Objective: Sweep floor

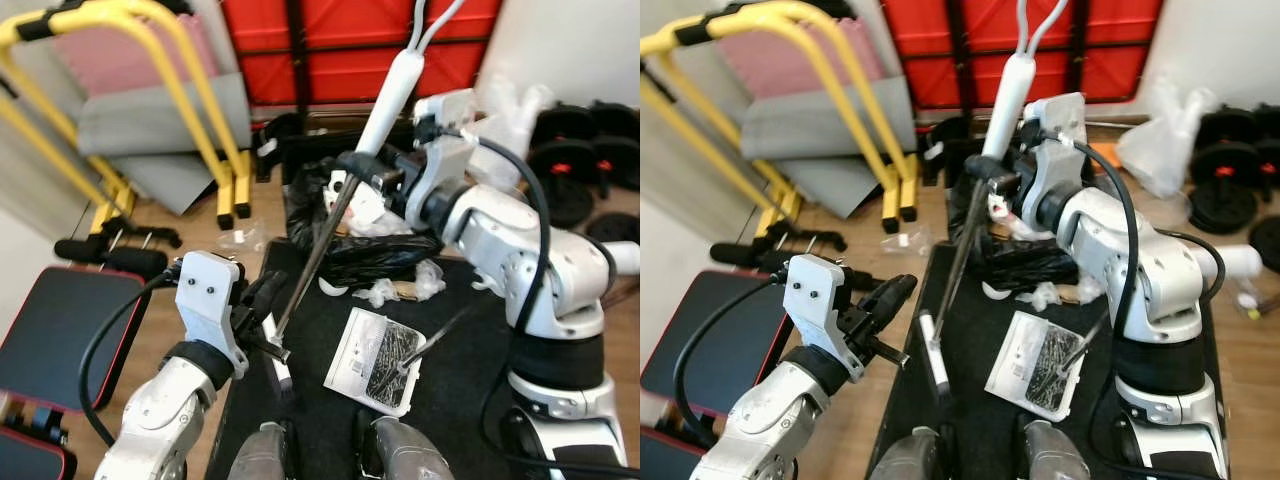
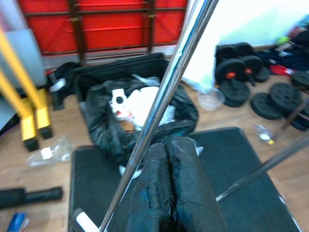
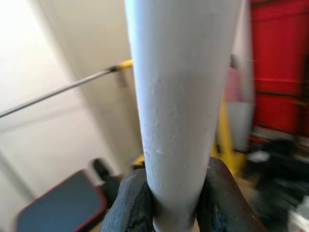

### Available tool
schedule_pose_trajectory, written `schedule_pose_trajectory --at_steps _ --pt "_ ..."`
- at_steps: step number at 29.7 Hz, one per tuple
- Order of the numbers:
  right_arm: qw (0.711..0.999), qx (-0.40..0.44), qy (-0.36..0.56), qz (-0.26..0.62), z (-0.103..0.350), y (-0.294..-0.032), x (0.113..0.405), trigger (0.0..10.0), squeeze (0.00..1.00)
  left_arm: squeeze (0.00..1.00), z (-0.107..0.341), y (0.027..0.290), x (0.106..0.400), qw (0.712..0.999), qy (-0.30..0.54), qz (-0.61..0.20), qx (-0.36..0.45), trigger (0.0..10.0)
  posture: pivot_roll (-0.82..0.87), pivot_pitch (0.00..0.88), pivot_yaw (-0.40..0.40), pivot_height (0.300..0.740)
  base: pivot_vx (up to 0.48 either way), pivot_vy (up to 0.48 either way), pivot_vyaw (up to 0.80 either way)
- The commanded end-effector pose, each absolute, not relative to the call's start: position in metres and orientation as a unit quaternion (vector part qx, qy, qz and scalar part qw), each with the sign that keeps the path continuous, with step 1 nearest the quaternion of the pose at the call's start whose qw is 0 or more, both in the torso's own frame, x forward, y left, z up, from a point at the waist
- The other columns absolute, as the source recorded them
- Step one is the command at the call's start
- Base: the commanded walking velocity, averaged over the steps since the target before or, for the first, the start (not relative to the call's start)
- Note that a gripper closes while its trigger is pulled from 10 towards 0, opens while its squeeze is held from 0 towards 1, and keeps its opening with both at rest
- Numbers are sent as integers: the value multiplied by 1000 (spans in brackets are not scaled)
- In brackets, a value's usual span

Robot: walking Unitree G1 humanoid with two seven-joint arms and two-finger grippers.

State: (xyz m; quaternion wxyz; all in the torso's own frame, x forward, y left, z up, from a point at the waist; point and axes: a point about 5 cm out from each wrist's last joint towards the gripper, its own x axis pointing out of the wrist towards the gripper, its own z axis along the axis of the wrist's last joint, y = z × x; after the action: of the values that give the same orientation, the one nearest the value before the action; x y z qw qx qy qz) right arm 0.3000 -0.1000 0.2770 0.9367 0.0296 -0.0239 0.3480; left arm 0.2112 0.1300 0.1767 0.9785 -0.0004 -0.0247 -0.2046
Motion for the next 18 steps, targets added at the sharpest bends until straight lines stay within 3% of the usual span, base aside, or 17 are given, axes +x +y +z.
schedule_pose_trajectory --at_steps 1,2,6,17,18 --pt "912 12 -59 405 284 -90 287 10000 0 0 169 132 211 980 -8 -199 -5 10000 -71 228 13 740 0 0 794" --pt "912 12 -59 405 284 -90 287 10000 0 0 169 132 211 980 -8 -199 -5 10000 -71 228 13 740 0 0 794" --pt "842 -106 -46 528 264 -79 264 10000 0 0 168 136 219 984 -14 -175 -21 10000 -74 191 -6 740 0 0 794" --pt "824 -142 -17 549 246 -83 261 10000 0 0 166 144 225 990 -22 -138 -27 10000 -79 156 -10 740 0 0 794" --pt "825 -152 -14 544 241 -84 264 10000 0 0 165 145 228 991 -22 -132 -27 10000 -93 112 -15 740 0 0 794"
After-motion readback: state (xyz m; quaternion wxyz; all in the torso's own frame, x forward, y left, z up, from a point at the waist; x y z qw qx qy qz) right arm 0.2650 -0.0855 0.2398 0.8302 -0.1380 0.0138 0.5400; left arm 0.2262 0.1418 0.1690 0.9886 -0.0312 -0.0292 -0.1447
